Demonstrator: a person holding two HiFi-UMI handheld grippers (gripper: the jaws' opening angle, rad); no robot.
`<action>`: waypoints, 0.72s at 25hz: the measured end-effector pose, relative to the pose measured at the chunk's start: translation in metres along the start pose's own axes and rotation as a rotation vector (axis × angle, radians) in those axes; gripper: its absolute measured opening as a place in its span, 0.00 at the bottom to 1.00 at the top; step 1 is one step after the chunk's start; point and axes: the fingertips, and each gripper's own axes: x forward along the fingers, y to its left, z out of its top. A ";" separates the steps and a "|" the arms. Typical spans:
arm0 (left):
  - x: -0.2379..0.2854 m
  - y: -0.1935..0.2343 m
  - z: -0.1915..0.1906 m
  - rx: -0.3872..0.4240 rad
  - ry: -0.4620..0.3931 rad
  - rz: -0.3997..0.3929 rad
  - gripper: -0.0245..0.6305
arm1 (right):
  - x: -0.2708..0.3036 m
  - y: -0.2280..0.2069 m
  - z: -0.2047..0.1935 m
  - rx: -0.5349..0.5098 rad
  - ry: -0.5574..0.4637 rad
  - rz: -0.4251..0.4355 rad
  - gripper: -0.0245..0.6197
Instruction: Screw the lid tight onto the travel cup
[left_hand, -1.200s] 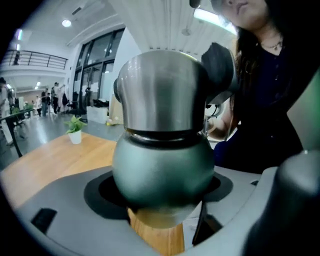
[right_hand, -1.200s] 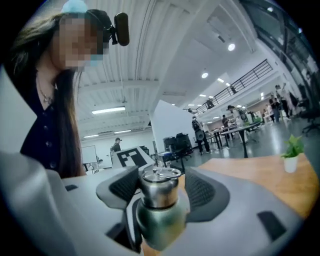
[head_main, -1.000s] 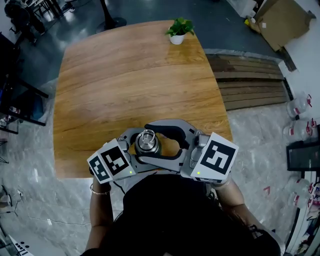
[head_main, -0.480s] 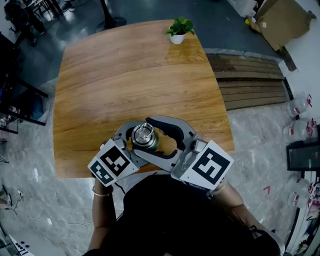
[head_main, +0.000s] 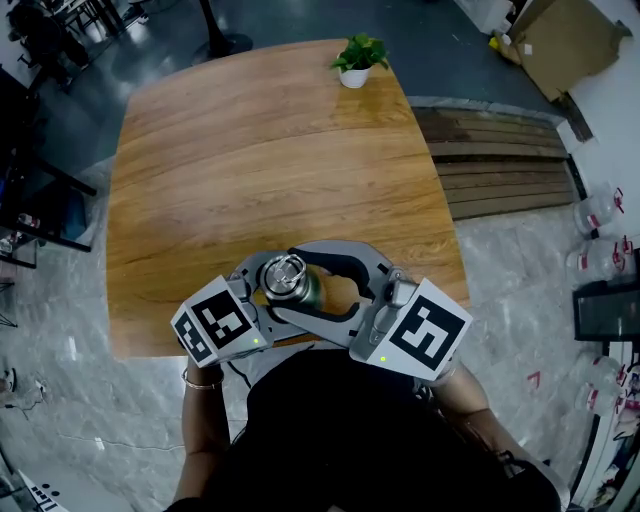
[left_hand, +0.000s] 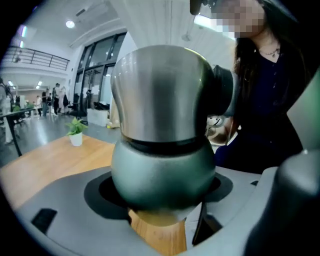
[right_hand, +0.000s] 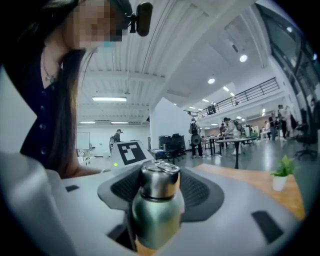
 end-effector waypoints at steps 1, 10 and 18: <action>0.000 0.006 -0.001 0.002 0.011 0.043 0.65 | 0.001 -0.003 -0.001 -0.020 0.008 -0.040 0.44; -0.006 -0.003 0.005 -0.026 -0.079 -0.038 0.65 | 0.002 0.003 0.002 0.071 -0.042 0.020 0.44; 0.002 -0.012 -0.009 -0.018 0.031 -0.106 0.65 | 0.003 0.006 -0.013 -0.004 0.055 0.062 0.44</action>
